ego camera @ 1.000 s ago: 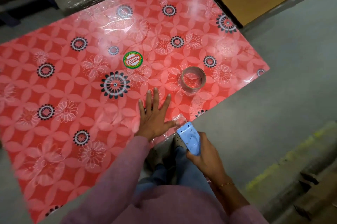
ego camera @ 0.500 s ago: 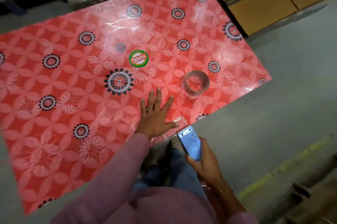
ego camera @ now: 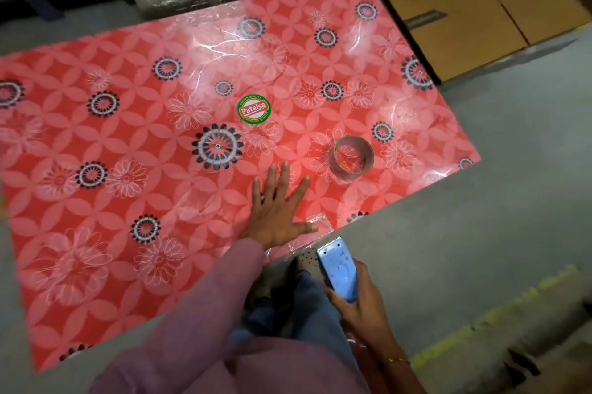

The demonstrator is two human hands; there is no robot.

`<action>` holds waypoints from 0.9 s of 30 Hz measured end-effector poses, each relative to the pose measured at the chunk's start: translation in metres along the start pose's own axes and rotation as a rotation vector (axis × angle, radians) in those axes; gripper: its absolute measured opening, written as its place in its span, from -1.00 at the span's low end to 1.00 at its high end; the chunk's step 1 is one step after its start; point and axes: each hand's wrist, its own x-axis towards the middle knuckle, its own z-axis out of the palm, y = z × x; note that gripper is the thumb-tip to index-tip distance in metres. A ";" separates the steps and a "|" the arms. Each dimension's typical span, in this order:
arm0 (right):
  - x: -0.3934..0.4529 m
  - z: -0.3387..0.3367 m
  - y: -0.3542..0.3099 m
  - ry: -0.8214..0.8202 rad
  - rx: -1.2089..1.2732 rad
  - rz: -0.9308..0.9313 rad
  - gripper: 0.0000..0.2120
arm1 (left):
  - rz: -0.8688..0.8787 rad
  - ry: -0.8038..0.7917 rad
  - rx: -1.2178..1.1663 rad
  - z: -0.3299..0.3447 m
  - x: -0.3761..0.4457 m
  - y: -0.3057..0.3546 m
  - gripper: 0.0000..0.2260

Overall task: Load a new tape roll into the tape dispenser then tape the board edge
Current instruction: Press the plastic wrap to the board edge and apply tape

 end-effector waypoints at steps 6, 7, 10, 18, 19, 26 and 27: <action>-0.013 -0.004 0.012 -0.017 -0.022 0.049 -0.44 | -0.010 0.010 0.009 0.003 0.002 -0.001 -0.04; -0.014 -0.006 0.013 -0.018 -0.036 0.058 -0.46 | -0.011 0.011 0.011 0.004 0.002 -0.001 -0.04; -0.012 -0.009 0.008 -0.015 -0.091 0.056 -0.50 | -0.016 0.011 0.013 0.003 0.002 0.000 -0.05; 0.001 -0.012 -0.007 -0.031 -0.293 0.041 -0.51 | -0.016 0.019 0.010 0.004 0.001 0.000 -0.04; 0.001 -0.012 -0.008 -0.033 -0.300 0.042 -0.51 | -0.016 0.021 0.010 0.004 0.002 0.000 -0.03; -0.001 -0.015 -0.015 -0.032 -0.305 0.037 -0.52 | -0.016 0.031 0.015 0.004 0.001 0.000 -0.04; -0.003 -0.015 -0.015 -0.031 -0.298 0.037 -0.52 | -0.016 0.032 0.012 0.004 0.001 0.000 -0.04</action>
